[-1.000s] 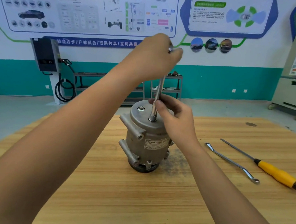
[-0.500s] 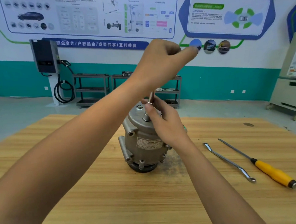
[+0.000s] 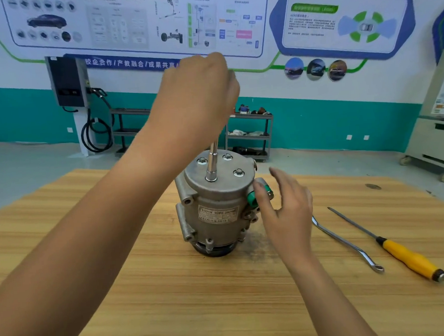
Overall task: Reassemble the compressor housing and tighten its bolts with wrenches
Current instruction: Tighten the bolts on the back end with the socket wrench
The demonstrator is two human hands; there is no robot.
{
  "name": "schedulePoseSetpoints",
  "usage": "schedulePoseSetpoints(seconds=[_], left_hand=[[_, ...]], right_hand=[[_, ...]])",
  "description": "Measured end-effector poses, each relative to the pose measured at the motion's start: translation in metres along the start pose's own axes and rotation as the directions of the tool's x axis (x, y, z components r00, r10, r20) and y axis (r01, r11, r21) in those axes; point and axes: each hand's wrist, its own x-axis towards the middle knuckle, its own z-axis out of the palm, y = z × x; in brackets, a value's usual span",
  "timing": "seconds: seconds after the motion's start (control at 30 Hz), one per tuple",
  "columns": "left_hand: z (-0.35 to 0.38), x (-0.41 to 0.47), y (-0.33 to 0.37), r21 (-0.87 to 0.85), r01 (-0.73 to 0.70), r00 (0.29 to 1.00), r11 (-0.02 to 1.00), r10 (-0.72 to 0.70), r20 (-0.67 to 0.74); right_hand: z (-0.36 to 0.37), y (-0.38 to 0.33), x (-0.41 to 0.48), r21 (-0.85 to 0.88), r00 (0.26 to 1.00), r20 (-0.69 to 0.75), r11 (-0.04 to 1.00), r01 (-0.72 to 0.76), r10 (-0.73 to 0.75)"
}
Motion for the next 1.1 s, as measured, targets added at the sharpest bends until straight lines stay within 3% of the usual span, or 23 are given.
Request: schedulePoseSetpoints(seconds=[0.07,0.13,0.17,0.3,0.37,0.47,0.53,0.6,0.63,0.73,0.8,0.83,0.87,0.9,0.97,1.0,1.07,1.1], left_hand=[[-0.001,-0.006,-0.008,-0.351,0.118,0.991,0.929,-0.134,-0.021],[0.0,-0.011,-0.014,-0.702,0.251,0.962,0.667,-0.25,0.107],[0.003,-0.01,-0.017,-0.787,0.313,0.943,0.531,-0.274,0.19],[0.023,-0.001,-0.008,-0.857,0.494,0.843,0.146,-0.321,0.431],[0.027,0.005,0.001,-0.847,0.53,0.817,0.027,-0.283,0.502],[0.028,0.016,-0.004,-0.793,0.607,0.795,0.058,-0.073,0.603],[0.025,0.023,-0.009,-0.726,0.677,0.71,0.118,0.156,0.687],[0.02,0.029,-0.011,-0.675,0.688,0.617,0.267,0.273,0.738],[0.016,0.033,-0.009,-0.65,0.65,0.598,0.394,0.264,0.757],[-0.005,0.044,-0.003,-0.475,0.325,0.693,0.818,0.136,0.708],[-0.012,0.046,0.01,-0.217,0.058,0.812,0.975,0.08,0.577],[-0.012,0.043,0.018,-0.046,-0.051,0.867,0.998,0.067,0.494],[-0.006,0.035,0.026,0.077,-0.121,0.914,0.99,0.081,0.397],[0.002,0.024,0.032,0.096,-0.146,0.949,0.985,0.112,0.295],[0.015,0.008,0.037,-0.174,-0.064,0.982,0.983,0.093,0.166],[0.019,0.004,0.035,-0.408,0.03,0.989,0.913,0.032,0.143],[0.026,0.003,0.027,-0.818,0.173,0.985,0.549,-0.082,0.153],[0.029,0.004,0.023,-0.918,0.201,0.979,0.341,-0.1,0.177]], right_hand=[[-0.001,0.0,0.002,0.148,0.988,0.047,0.977,-0.153,0.148],[0.001,0.002,0.004,0.265,0.959,0.12,0.923,-0.278,0.255],[0.001,0.002,0.005,0.302,0.95,0.146,0.902,-0.308,0.276],[0.003,0.004,0.012,0.384,0.928,0.205,0.847,-0.368,0.31],[0.004,0.004,0.017,0.39,0.921,0.237,0.838,-0.382,0.31],[0.009,0.009,0.03,0.403,0.886,0.306,0.796,-0.452,0.348],[0.011,0.012,0.042,0.414,0.84,0.376,0.74,-0.53,0.391],[0.013,0.013,0.052,0.409,0.801,0.428,0.7,-0.586,0.42],[0.013,0.013,0.055,0.407,0.787,0.438,0.685,-0.604,0.434],[0.016,0.012,0.058,0.417,0.776,0.439,0.662,-0.623,0.453],[0.018,0.014,0.056,0.43,0.776,0.432,0.651,-0.625,0.46],[0.018,0.015,0.055,0.431,0.776,0.43,0.651,-0.625,0.46],[0.018,0.015,0.054,0.429,0.778,0.43,0.654,-0.623,0.459],[0.018,0.015,0.054,0.428,0.779,0.431,0.657,-0.621,0.456],[0.017,0.018,0.055,0.428,0.778,0.434,0.656,-0.621,0.453],[0.016,0.019,0.056,0.43,0.771,0.441,0.645,-0.631,0.46],[0.014,0.022,0.059,0.431,0.754,0.453,0.623,-0.653,0.476],[0.013,0.023,0.06,0.427,0.747,0.46,0.618,-0.66,0.48]])
